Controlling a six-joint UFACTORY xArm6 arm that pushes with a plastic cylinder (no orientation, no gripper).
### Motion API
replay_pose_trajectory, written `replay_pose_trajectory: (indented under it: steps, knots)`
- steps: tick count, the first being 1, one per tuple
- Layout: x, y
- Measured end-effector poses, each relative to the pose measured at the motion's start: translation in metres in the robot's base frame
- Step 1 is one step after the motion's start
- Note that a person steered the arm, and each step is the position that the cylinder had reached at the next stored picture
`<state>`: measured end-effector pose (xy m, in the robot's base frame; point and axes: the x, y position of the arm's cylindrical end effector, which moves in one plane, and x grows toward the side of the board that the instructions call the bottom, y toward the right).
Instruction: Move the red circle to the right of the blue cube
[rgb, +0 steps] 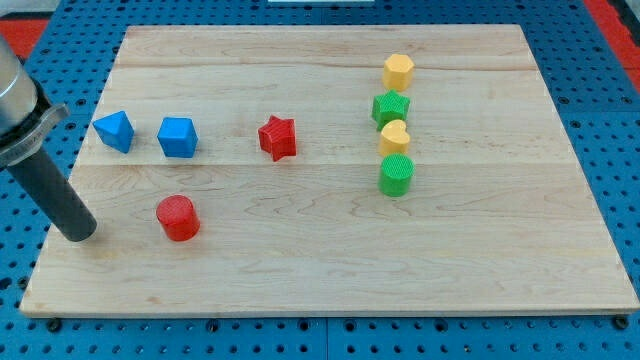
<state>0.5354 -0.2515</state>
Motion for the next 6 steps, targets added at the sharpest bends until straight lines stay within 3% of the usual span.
replay_pose_trajectory:
  steps: [1,2,3,6]
  knots:
    - [0.004,0.019]
    - [0.004,0.096]
    - [0.004,0.117]
    - [0.041,0.106]
